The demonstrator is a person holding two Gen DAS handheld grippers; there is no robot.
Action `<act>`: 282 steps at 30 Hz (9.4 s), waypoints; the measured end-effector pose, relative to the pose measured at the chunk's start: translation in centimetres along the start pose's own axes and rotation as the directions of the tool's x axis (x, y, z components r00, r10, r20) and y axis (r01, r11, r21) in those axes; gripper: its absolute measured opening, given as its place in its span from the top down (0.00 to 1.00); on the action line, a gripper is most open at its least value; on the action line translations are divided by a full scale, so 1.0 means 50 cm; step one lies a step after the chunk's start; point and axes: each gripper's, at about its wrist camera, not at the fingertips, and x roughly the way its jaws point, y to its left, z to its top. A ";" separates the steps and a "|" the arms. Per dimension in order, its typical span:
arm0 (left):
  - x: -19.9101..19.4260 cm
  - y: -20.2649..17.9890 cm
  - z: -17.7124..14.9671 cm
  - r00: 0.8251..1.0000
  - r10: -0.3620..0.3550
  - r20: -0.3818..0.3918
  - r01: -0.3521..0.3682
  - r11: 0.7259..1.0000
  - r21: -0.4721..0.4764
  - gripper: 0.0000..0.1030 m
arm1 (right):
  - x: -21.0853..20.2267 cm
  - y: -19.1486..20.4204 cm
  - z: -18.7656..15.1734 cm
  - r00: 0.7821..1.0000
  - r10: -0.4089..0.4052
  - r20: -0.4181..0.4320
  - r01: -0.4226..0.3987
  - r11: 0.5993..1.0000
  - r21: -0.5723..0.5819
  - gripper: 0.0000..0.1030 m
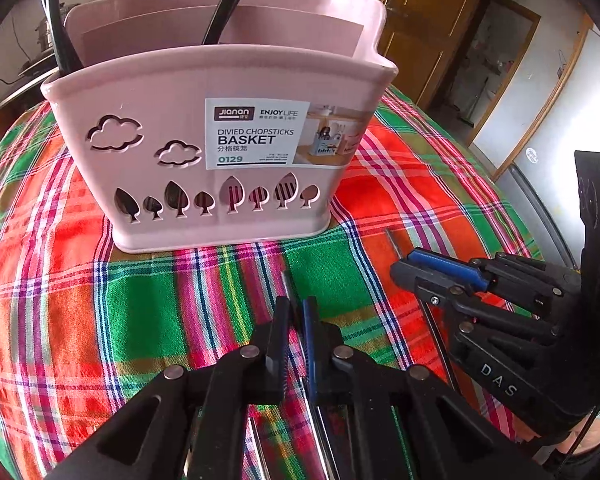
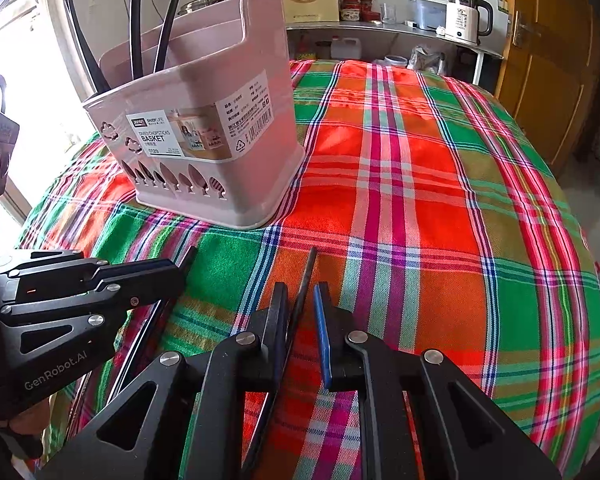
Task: Organize utensils
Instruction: 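Close the left gripper on a black chopstick while the right gripper grasps another, then lift the black chopsticks with both grippers and carry them over the pink basket, then lower the chopsticks into the basket and open both grippers, then move both grippers back down to the remaining chopsticks on the cloth, then close the left gripper on a black chopstick while the right gripper grasps another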
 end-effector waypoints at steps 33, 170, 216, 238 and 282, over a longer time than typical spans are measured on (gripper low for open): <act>-0.282 -0.035 0.075 0.957 -0.152 0.246 0.149 0.988 0.032 0.96 | -0.263 0.030 0.059 0.955 0.031 0.296 -0.028 1.000 -0.015 0.96; -0.449 0.103 -0.164 0.910 -0.024 0.413 0.023 1.000 0.007 0.85 | -0.368 0.096 -0.101 0.862 0.167 0.478 -0.190 0.982 -0.001 0.87; -0.243 0.095 -0.197 0.984 -0.089 0.154 0.098 0.994 -0.046 0.85 | -0.094 0.127 -0.151 0.992 0.127 0.000 -0.127 0.992 -0.008 0.91; -0.097 0.032 -0.143 0.999 0.030 0.033 -0.030 1.000 -0.003 0.92 | -0.070 0.004 -0.095 0.999 0.038 -0.003 -0.038 0.997 0.063 0.90; -0.343 0.013 0.006 0.963 -0.047 0.266 0.033 0.998 0.059 0.97 | -0.297 0.040 0.027 0.956 0.077 0.282 -0.079 0.997 -0.004 0.96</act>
